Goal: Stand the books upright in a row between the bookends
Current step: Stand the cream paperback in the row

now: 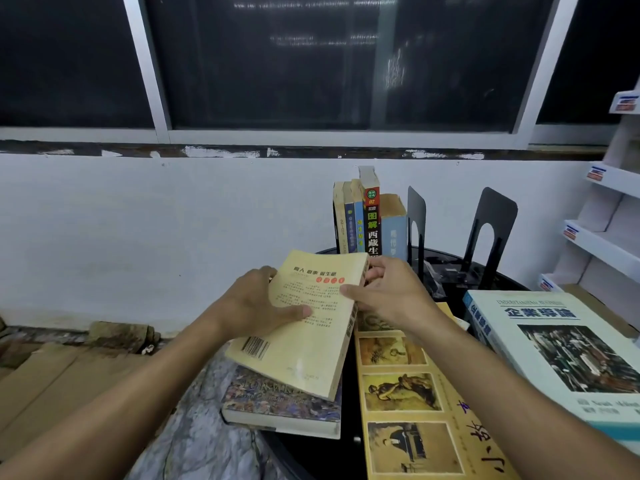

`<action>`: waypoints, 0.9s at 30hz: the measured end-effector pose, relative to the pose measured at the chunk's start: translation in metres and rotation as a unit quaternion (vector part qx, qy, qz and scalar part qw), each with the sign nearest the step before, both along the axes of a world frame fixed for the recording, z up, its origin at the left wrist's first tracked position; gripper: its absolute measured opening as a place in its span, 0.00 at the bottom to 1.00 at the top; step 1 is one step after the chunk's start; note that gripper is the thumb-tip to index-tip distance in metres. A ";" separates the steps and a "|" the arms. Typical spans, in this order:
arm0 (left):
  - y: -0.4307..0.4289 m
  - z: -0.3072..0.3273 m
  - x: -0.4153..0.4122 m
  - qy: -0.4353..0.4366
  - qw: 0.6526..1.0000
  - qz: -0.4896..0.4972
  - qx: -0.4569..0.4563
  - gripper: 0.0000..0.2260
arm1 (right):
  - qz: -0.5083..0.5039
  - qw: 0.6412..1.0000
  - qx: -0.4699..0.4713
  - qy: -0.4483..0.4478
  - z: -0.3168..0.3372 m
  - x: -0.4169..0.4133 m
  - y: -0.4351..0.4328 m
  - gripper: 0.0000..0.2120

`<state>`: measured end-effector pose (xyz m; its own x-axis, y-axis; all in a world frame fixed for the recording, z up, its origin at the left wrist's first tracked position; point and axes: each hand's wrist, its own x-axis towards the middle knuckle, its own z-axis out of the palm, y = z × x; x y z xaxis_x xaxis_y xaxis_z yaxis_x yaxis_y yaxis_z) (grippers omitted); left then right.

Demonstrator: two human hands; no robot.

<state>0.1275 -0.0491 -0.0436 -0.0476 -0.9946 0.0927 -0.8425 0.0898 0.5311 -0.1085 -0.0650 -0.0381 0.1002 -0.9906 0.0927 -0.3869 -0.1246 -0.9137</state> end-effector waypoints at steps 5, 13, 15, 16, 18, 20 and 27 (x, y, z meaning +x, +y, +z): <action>-0.008 0.015 -0.022 0.050 0.995 -0.040 -0.072 0.36 | -0.008 0.999 -0.046 0.003 0.036 -0.017 0.010 0.13; -0.016 0.045 -0.082 0.132 0.973 -0.099 -0.158 0.29 | -0.097 0.980 -0.168 0.052 0.084 -0.058 0.030 0.12; -0.017 0.053 -0.098 0.148 0.968 -0.116 -0.165 0.27 | -0.124 0.971 -0.192 0.070 0.093 -0.071 0.032 0.12; -0.019 0.056 -0.106 0.159 0.965 -0.129 -0.165 0.26 | -0.138 0.966 -0.202 0.082 0.098 -0.077 0.031 0.12; -0.024 0.061 -0.120 0.179 0.958 -0.165 -0.153 0.25 | -0.158 0.957 -0.220 0.103 0.105 -0.089 0.032 0.12; -0.029 0.065 -0.132 0.198 0.952 -0.195 -0.130 0.25 | -0.171 0.949 -0.236 0.121 0.112 -0.100 0.034 0.12; -0.038 0.072 -0.158 0.217 0.939 -0.262 -0.039 0.28 | -0.180 0.935 -0.259 0.165 0.118 -0.121 0.042 0.11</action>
<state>-0.0304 -0.0868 0.0280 -0.4688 -0.8347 0.2891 -0.3768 0.4850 0.7892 -0.2295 -0.0233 0.0800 -0.1228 -0.7965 0.5920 -0.7387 -0.3251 -0.5905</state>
